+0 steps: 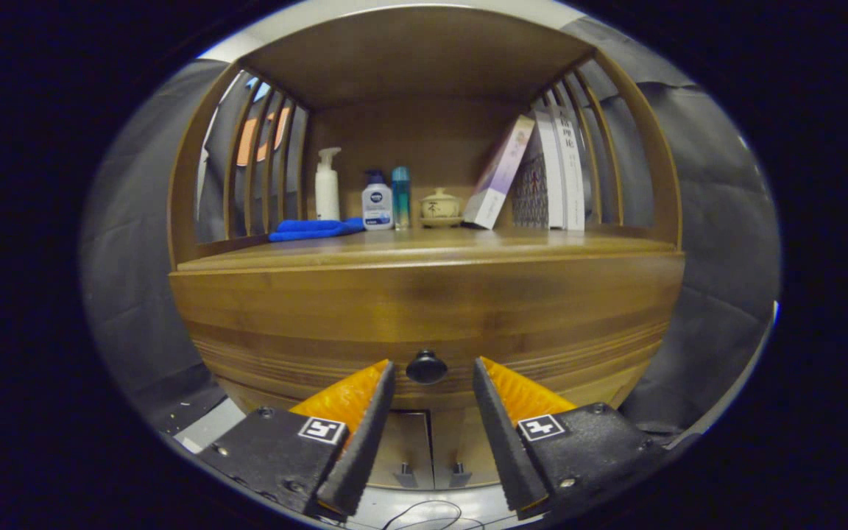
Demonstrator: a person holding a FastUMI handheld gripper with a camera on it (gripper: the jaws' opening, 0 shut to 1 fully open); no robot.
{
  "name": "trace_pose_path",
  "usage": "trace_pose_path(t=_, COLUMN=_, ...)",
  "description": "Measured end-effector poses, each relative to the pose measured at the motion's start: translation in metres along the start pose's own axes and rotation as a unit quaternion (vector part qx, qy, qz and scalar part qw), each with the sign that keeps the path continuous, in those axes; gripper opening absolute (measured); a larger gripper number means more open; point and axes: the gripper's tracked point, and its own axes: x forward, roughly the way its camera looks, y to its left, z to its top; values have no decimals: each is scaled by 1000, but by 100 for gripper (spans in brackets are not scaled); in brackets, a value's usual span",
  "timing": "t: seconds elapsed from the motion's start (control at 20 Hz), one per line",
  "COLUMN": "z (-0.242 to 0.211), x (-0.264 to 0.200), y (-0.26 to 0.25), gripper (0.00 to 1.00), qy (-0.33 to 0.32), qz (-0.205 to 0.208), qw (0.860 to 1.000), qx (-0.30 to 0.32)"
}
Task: Pull open the drawer, take out the items inside it, and place them on the countertop above the cabinet.
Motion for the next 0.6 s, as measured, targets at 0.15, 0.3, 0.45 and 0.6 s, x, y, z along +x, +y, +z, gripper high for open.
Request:
trace_pose_path(t=0.15, z=1, x=7, y=3, gripper=58, qy=-6, qz=2, qw=1000, qx=-4)
trace_pose_path(t=0.3, z=5, x=13, y=4, gripper=51, qy=-16, qz=-7, qw=1000, qx=-19)
trace_pose_path(t=0.45, z=2, x=11, y=2, gripper=37, qy=-16, qz=-15, qw=1000, qx=-14)
trace_pose_path(t=0.6, z=2, x=9, y=2, gripper=26, qy=-14, qz=-17, qw=1000, qx=-17)
